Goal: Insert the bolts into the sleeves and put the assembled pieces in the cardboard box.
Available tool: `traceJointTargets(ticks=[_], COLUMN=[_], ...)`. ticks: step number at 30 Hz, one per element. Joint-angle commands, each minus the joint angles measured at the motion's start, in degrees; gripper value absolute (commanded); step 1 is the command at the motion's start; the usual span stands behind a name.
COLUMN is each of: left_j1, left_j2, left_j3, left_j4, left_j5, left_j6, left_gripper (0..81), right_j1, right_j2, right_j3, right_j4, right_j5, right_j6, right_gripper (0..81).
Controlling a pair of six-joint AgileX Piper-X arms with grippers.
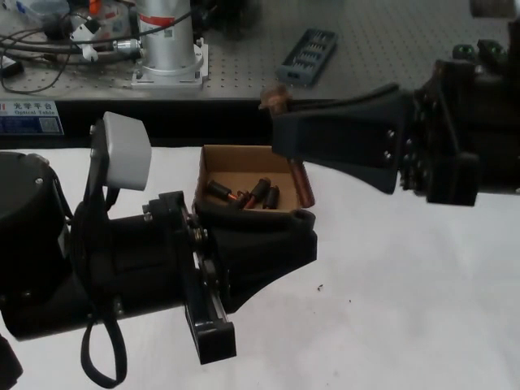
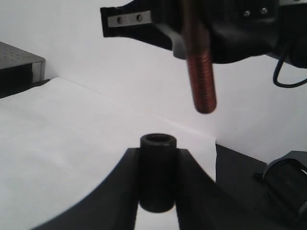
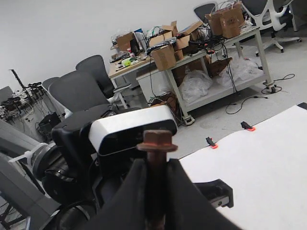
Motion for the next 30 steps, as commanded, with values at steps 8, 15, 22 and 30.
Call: traceJointTargets(ticks=[8, 15, 22, 30], left_j1=[0.09, 0.09, 0.09, 0.09], left_j2=[-0.64, -0.64, -0.64, -0.75], left_j3=[-0.36, -0.36, -0.36, -0.36], left_j4=[-6.45, -7.20, -10.10, -16.59], left_j5=[3.13, 3.13, 2.84, -2.12], left_j6=[-0.05, -0.05, -0.05, -1.03], left_gripper=[2.9, 2.9, 2.9, 2.9], right_j1=[-0.18, -0.18, -0.18, -0.18], right_j2=[0.20, 0.20, 0.20, 0.20], right_j3=[-0.25, -0.25, -0.25, -0.25], right_j4=[-0.96, -0.96, -0.96, -0.96], right_j5=[1.23, 1.37, 1.36, 1.36], right_j6=[-8.10, -8.09, -10.51, -10.51], right_gripper=[2.8, 2.8, 2.8, 2.8])
